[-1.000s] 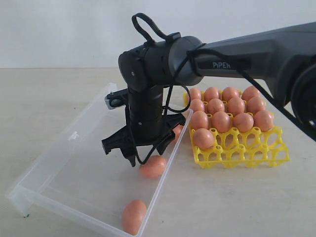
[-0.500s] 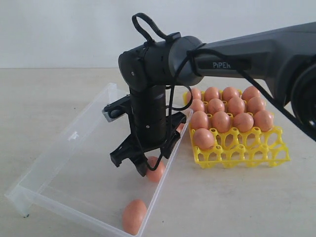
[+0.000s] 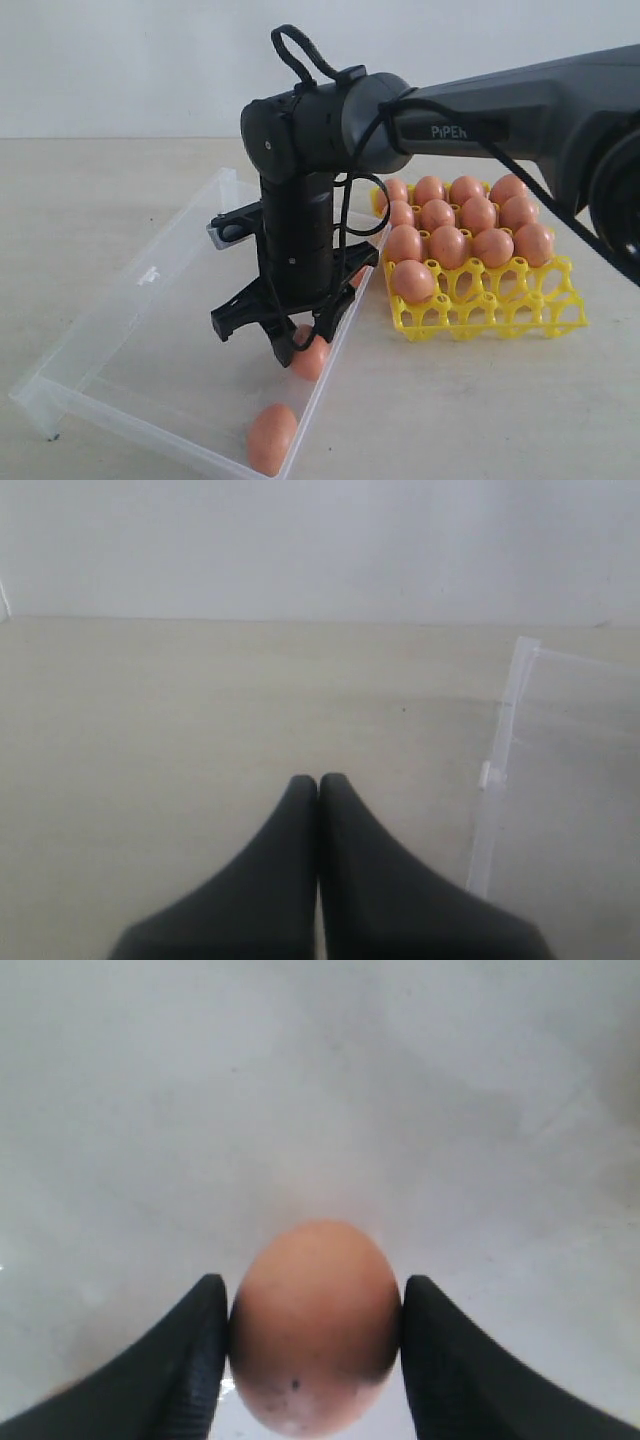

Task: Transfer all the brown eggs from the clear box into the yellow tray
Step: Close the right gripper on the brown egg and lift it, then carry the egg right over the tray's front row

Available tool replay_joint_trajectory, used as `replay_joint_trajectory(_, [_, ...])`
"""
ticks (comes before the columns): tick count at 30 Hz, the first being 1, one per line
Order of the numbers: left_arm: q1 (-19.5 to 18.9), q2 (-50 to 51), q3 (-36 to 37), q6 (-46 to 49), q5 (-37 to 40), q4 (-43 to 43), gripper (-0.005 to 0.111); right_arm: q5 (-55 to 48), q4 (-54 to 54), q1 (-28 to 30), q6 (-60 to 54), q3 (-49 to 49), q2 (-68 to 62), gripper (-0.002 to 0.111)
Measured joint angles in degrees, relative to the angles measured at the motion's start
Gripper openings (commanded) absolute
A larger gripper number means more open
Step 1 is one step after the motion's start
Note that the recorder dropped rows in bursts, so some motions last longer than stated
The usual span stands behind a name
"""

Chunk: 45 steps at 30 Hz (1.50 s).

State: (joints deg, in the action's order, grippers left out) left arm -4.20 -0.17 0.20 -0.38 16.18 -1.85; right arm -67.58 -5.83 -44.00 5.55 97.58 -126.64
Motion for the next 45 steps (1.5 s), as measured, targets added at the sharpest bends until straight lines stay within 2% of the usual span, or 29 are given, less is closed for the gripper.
replay_joint_trajectory(7, [0.0, 0.0, 0.0, -2.32, -6.15, -5.76, -0.004, 3.55, -3.15, 0.0, -6.06, 0.0, 0.0, 0.0])
replay_joint_trajectory(13, [0.0, 0.0, 0.0, -2.56, -9.18, -7.5, -0.004, 11.42, -3.4, 0.0, -6.78, 0.0, 1.81, 0.0])
replay_joint_trajectory(20, [0.0, 0.0, 0.0, -2.56, -9.74, -8.69, -0.004, 23.66, -10.29, 0.0, -3.19, -0.24, 2.45, 0.0])
replay_joint_trajectory(25, [0.0, 0.0, 0.0, -2.56, -9.96, -8.81, -0.004, 29.53, -15.18, -1.26, -6.97, -3.27, 3.0, 0.0])
replay_joint_trajectory(29, [0.0, 0.0, 0.0, -2.56, -9.96, -8.91, -0.004, 37.17, -15.47, -3.34, -11.4, -10.38, 7.02, 0.0])
replay_joint_trajectory(37, [0.0, 0.0, 0.0, -2.56, -9.83, -8.91, -0.004, 66.55, -15.84, -4.65, -21.64, -27.61, 26.67, 0.0])
replay_joint_trajectory(45, [0.0, 0.0, 0.0, -2.56, -9.83, -8.91, -0.004, 95.28, -19.72, -2.73, -22.76, -50.17, 45.91, 0.0])
